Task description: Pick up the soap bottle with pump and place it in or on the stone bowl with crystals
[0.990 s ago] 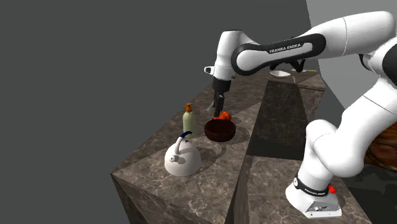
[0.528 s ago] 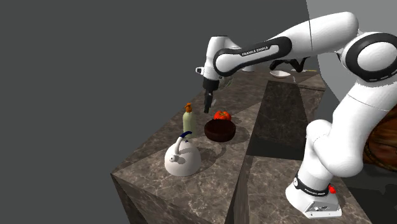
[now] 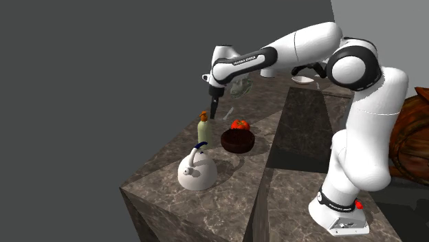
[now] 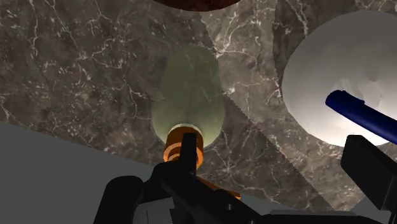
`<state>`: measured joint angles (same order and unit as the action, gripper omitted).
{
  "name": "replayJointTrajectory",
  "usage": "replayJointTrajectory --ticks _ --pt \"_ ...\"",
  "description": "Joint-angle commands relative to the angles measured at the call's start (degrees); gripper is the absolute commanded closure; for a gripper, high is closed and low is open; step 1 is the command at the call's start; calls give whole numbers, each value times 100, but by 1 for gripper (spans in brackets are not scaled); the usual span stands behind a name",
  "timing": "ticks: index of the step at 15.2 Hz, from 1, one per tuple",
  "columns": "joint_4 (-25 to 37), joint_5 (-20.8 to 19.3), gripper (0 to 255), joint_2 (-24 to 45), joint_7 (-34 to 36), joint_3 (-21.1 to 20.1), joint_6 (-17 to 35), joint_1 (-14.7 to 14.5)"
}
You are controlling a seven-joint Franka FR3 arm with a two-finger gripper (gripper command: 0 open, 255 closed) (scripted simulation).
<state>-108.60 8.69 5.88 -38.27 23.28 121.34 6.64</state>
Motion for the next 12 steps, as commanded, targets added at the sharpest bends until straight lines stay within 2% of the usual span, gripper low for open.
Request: replayJointTrajectory --ticks 1,4,12 --pt "418 194 0 418 -203 48 -20 117" --pt "1119 492 0 1086 -472 66 -89 355" --pt "947 663 0 1387 -580 -10 357 394"
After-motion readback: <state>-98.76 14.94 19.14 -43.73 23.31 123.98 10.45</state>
